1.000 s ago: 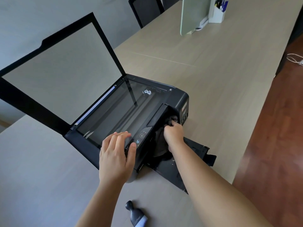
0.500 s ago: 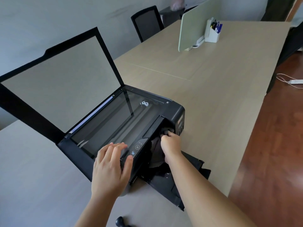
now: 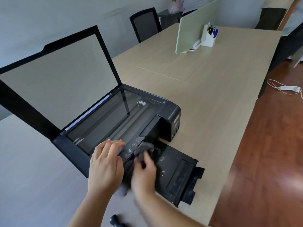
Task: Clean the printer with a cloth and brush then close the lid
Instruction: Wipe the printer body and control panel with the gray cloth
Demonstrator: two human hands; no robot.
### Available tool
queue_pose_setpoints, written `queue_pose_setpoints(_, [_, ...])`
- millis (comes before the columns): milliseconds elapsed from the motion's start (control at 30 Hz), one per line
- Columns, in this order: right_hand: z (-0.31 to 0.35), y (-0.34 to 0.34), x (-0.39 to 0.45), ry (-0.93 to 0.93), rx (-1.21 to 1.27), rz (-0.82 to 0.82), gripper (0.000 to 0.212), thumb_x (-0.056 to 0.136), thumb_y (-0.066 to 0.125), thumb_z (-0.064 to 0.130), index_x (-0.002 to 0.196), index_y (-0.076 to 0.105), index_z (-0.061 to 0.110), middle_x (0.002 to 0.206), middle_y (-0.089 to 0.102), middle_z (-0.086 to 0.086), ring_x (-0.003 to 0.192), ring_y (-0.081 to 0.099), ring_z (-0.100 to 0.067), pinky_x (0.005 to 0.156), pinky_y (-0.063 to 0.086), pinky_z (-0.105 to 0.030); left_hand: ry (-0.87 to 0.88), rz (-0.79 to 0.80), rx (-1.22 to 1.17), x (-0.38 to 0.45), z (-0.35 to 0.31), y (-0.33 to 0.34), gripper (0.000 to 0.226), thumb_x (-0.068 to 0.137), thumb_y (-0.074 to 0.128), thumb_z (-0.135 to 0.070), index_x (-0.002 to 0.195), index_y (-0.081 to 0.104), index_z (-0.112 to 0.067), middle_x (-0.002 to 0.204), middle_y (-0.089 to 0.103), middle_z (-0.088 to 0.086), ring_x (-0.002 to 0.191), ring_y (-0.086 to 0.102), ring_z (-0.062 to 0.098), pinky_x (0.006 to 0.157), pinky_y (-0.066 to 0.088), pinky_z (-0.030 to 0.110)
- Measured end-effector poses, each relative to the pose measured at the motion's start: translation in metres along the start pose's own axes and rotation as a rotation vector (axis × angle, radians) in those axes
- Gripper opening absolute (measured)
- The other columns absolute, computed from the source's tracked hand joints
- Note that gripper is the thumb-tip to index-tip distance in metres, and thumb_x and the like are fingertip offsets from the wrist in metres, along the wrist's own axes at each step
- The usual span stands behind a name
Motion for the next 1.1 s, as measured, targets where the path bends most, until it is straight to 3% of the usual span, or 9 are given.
queue_pose_setpoints(67, [-0.023,0.009,-0.027,0.056,-0.020,0.066,0.027,0.090,0.058,0.011,0.110,0.065,0.027,0.107,0.063,-0.003,0.094,0.062,-0.008,0.088,0.047,-0.019,0.008,0.002,-0.034,0.000,0.001,-0.001,0.043,0.074,0.039,-0.008,0.109,0.061,-0.019,0.120,0.063,-0.008,0.120,0.046,0.026,0.098,0.037,0.036])
queue_pose_setpoints(167, [-0.032,0.010,-0.018,0.066,-0.049,0.085,0.022,0.082,0.056,0.021,0.094,0.069,0.033,0.098,0.068,-0.006,0.088,0.065,-0.016,0.086,0.051,-0.029,-0.002,0.007,-0.069,0.002,0.003,-0.001,0.045,0.072,0.042,-0.006,0.111,0.060,-0.021,0.120,0.062,-0.010,0.120,0.045,0.025,0.100,0.037,0.037])
queue_pose_setpoints(467, [-0.063,0.008,-0.014,0.301,0.023,0.105,0.012,0.087,0.056,0.003,0.079,0.065,0.005,0.071,0.063,-0.005,0.067,0.053,-0.015,0.067,0.046,-0.030,-0.033,0.020,-0.055,0.002,0.007,0.000,0.046,0.074,0.041,-0.008,0.111,0.062,-0.024,0.121,0.061,-0.013,0.122,0.041,0.021,0.103,0.034,0.034])
queue_pose_setpoints(567, [-0.053,0.002,-0.007,0.364,0.023,0.085,0.029,0.083,0.053,-0.002,0.058,0.053,0.012,0.061,0.050,-0.005,0.057,0.044,-0.015,0.054,0.039,-0.023,-0.045,0.031,-0.050,0.003,0.007,0.002,0.046,0.074,0.040,-0.007,0.110,0.063,-0.024,0.120,0.062,-0.014,0.122,0.040,0.021,0.103,0.031,0.030])
queue_pose_setpoints(667, [-0.050,0.002,-0.008,0.439,0.073,0.095,0.032,0.087,0.050,-0.005,0.062,0.054,0.015,0.057,0.051,-0.003,0.049,0.043,-0.014,0.048,0.037,-0.018,-0.060,0.025,-0.049,0.003,0.008,0.003,0.046,0.074,0.040,-0.007,0.109,0.063,-0.024,0.119,0.062,-0.014,0.122,0.041,0.022,0.103,0.031,0.030])
queue_pose_setpoints(733, [-0.057,0.006,-0.017,0.403,0.008,0.137,0.013,0.081,0.059,0.011,0.068,0.059,0.012,0.064,0.057,-0.005,0.055,0.049,-0.016,0.055,0.042,-0.025,-0.055,0.017,-0.071,0.003,0.009,0.002,0.042,0.077,0.038,-0.011,0.108,0.062,-0.024,0.119,0.061,-0.015,0.122,0.042,0.022,0.104,0.033,0.033])
queue_pose_setpoints(833, [-0.059,0.010,-0.029,0.312,-0.116,0.228,0.023,0.060,0.061,0.036,0.063,0.049,0.016,0.063,0.049,-0.004,0.061,0.043,-0.017,0.058,0.037,-0.033,-0.017,0.028,-0.142,0.004,0.008,0.000,0.040,0.082,0.031,-0.019,0.108,0.061,-0.024,0.117,0.061,-0.014,0.122,0.046,0.025,0.107,0.031,0.035])
queue_pose_setpoints(967, [-0.018,0.006,-0.035,0.069,-0.200,0.296,0.026,0.072,0.059,0.029,0.056,0.043,0.016,0.053,0.040,0.004,0.060,0.034,-0.016,0.055,0.033,-0.029,-0.123,-0.001,-0.137,0.004,0.015,0.001,0.041,0.083,0.033,-0.016,0.109,0.064,-0.025,0.120,0.060,-0.016,0.133,0.034,0.022,0.110,0.020,0.023])
queue_pose_setpoints(1100, [-0.001,0.002,-0.040,-0.093,-0.219,0.362,0.013,0.081,0.062,0.027,0.073,0.063,0.016,0.060,0.054,0.013,0.062,0.041,-0.002,0.060,0.039,-0.022,-0.276,-0.064,-0.098,0.001,0.024,0.000,0.051,0.076,0.032,-0.006,0.108,0.068,-0.023,0.128,0.058,-0.014,0.141,0.019,0.022,0.110,0.014,0.026])
Point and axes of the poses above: each hand's wrist, its own x-axis towards the middle knuckle, its own y-axis out of the palm, z = x × y, the point moved 7 cm from there along x, towards the middle knuckle
